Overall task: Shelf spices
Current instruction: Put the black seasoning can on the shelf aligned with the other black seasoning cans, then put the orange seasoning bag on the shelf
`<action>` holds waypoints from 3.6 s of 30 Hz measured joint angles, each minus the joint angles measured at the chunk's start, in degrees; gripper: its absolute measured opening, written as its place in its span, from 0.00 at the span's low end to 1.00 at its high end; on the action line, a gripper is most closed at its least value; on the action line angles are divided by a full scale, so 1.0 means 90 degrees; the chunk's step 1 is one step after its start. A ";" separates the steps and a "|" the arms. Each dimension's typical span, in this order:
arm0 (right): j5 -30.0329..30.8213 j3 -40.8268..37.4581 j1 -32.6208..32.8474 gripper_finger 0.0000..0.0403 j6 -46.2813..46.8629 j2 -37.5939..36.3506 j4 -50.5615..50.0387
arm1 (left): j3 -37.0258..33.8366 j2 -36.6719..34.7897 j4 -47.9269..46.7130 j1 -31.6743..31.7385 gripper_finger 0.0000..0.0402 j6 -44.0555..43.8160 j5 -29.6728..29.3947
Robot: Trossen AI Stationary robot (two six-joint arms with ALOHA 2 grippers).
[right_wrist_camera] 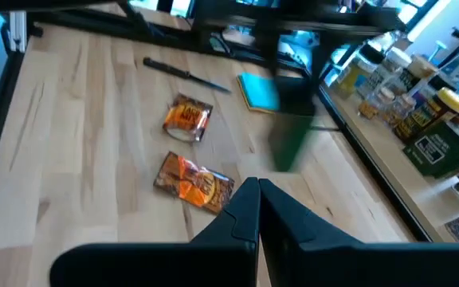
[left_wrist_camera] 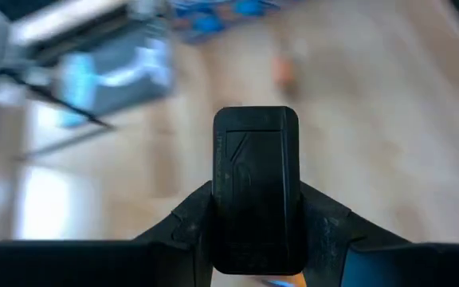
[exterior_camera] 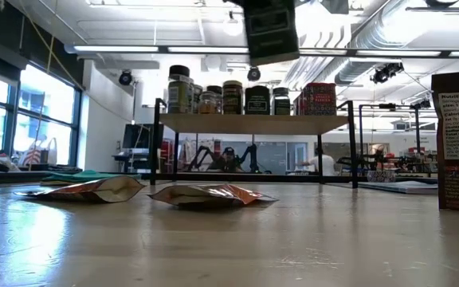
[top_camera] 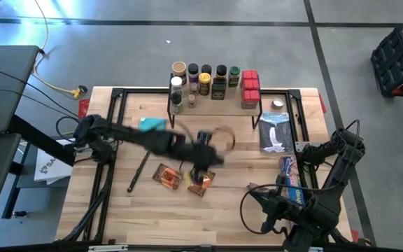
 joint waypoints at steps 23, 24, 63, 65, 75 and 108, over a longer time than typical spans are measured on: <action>0.0134 0.0000 0.0017 0.00 0.0109 0.0000 -0.0002 | 0.0466 0.0124 0.0472 0.3687 0.34 0.1675 0.1345; 0.0134 0.0000 0.0017 0.00 0.0109 0.0000 -0.0004 | 0.0466 0.0171 0.0475 0.3721 0.34 0.1675 0.1409; 0.0141 0.0000 0.0017 0.00 0.0110 0.0000 -0.0012 | 0.0459 0.0661 0.0812 0.3764 0.43 0.1862 0.1291; 0.0141 0.0000 0.0017 0.00 0.0119 0.0000 -0.0012 | 0.0459 0.0661 0.0817 0.3767 0.48 0.1862 0.1273; 0.0139 0.0000 0.0017 0.00 0.0116 0.0000 -0.0011 | 0.0459 0.0661 0.0881 0.3803 0.59 0.2066 0.0836; 0.0122 0.0000 0.0017 0.00 0.0125 0.0000 -0.0010 | 0.0430 -0.0727 0.0108 0.2168 0.59 0.1728 -0.0520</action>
